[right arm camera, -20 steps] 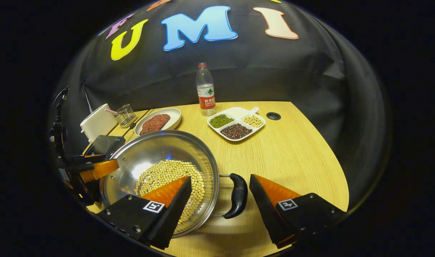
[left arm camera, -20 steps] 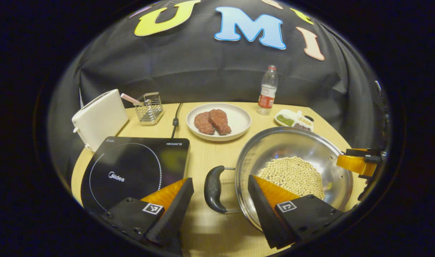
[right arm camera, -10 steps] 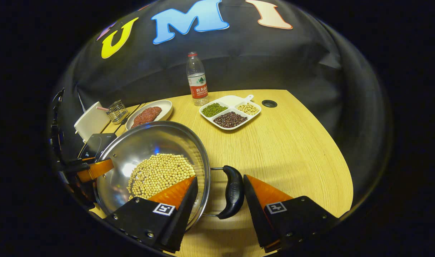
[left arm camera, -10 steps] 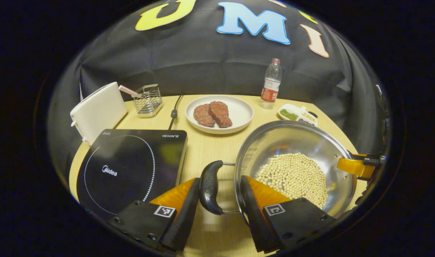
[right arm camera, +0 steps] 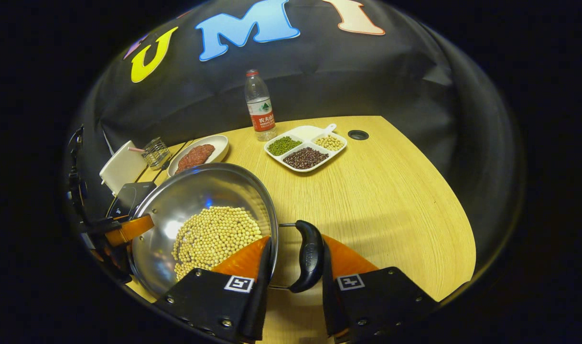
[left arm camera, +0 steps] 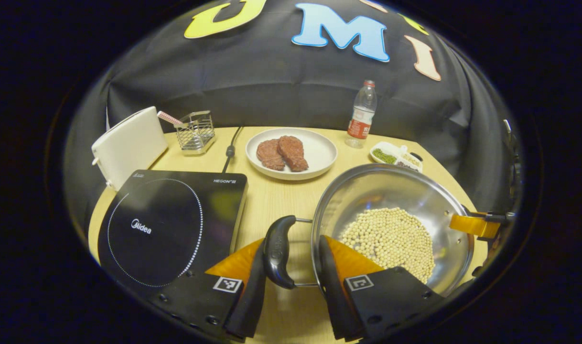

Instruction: First push the handle of the pot to place it horizontally, then grasp the pot with both hands and set it on the induction cooktop.

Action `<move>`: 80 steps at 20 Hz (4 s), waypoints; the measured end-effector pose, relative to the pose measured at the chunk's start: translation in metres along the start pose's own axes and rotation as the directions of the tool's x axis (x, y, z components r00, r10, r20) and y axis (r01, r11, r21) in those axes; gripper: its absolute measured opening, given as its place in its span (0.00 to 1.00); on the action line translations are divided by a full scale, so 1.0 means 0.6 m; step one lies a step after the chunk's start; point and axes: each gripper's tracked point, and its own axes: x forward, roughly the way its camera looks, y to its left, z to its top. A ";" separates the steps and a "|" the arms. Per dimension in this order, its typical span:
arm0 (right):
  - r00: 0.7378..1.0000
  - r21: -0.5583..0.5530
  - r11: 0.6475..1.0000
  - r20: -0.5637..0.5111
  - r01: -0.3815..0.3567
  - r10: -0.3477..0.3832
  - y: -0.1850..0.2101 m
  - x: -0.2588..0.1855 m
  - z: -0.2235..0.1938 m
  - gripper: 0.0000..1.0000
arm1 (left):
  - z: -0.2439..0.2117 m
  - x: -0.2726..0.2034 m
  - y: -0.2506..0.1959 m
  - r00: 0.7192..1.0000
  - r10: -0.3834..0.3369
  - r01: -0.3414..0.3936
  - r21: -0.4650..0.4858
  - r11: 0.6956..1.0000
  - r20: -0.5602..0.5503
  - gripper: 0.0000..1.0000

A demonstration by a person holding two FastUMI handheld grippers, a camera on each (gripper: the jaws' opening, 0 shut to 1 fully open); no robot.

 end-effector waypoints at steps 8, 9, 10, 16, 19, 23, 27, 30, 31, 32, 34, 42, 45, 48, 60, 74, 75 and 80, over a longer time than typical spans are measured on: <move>1.000 0.010 1.000 0.002 0.000 0.000 -0.016 -0.025 0.008 0.48 | 0.028 -0.028 -0.027 0.999 -0.011 0.010 0.020 1.000 0.052 0.62; 1.000 0.007 1.000 0.005 0.003 -0.003 -0.016 -0.028 0.010 0.48 | 0.024 -0.030 -0.027 0.999 -0.011 0.010 0.015 1.000 0.044 0.61; 1.000 -0.003 1.000 0.003 0.007 -0.007 -0.016 -0.034 0.009 0.48 | 0.027 -0.034 -0.028 0.999 -0.013 0.012 0.011 1.000 0.047 0.61; 1.000 -0.007 1.000 0.023 0.015 -0.014 0.018 -0.072 0.031 0.48 | 0.050 -0.073 -0.001 0.997 -0.025 0.025 0.004 1.000 0.077 0.61; 0.999 0.000 1.000 0.044 0.022 -0.022 0.049 -0.090 0.039 0.48 | 0.068 -0.093 0.029 0.994 -0.038 0.038 0.007 0.999 0.099 0.62; 0.998 0.019 0.999 0.059 0.032 -0.033 0.102 -0.105 0.047 0.48 | 0.092 -0.114 0.078 0.990 -0.058 0.056 0.019 0.998 0.126 0.58; 0.997 0.022 0.999 0.072 0.037 -0.038 0.156 -0.114 0.050 0.48 | 0.101 -0.128 0.133 0.989 -0.068 0.067 0.011 0.998 0.132 0.62; 0.997 0.023 0.999 0.074 0.034 -0.035 0.197 -0.114 0.050 0.48 | 0.106 -0.137 0.178 0.989 -0.068 0.068 0.007 0.998 0.134 0.58; 0.997 0.022 0.999 0.074 0.034 -0.035 0.210 -0.114 0.050 0.48 | 0.108 -0.140 0.192 0.988 -0.068 0.068 0.005 0.998 0.137 0.61; 0.996 0.021 0.999 0.077 0.032 -0.034 0.224 -0.113 0.050 0.48 | 0.106 -0.142 0.206 0.989 -0.067 0.067 0.002 0.998 0.135 0.61; 0.996 0.016 0.999 0.080 0.029 -0.031 0.251 -0.112 0.051 0.48 | 0.103 -0.140 0.234 0.989 -0.066 0.068 -0.009 0.998 0.135 0.58; 0.997 0.010 1.000 0.077 0.013 -0.014 0.360 -0.091 0.046 0.48 | 0.098 -0.145 0.357 0.990 -0.053 0.057 -0.026 0.998 0.130 0.58; 0.997 0.010 1.000 0.078 0.008 -0.009 0.401 -0.082 0.044 0.48 | 0.098 -0.148 0.400 0.990 -0.047 0.051 -0.028 0.998 0.130 0.62; 0.997 0.008 1.000 0.076 0.001 -0.002 0.441 -0.071 0.038 0.48 | 0.096 -0.145 0.445 0.991 -0.039 0.042 -0.027 0.999 0.126 0.58; 0.997 -0.005 0.999 0.061 -0.046 0.046 0.582 -0.008 0.026 0.48 | 0.089 -0.131 0.610 0.995 0.040 -0.034 -0.067 0.997 0.094 0.62; 0.980 -0.010 0.998 0.189 -0.067 0.067 0.587 -0.021 0.066 0.97 | 0.071 -0.134 0.634 0.980 0.145 -0.136 -0.069 0.988 0.139 0.98; 0.980 -0.007 0.998 0.189 -0.063 0.063 0.584 -0.029 0.065 0.98 | 0.070 -0.135 0.633 0.978 0.154 -0.145 -0.075 0.987 0.143 0.96; 0.966 -0.008 0.999 0.254 -0.051 0.051 0.549 -0.078 0.090 0.98 | 0.095 -0.187 0.616 0.960 0.182 -0.168 -0.083 0.982 0.213 0.98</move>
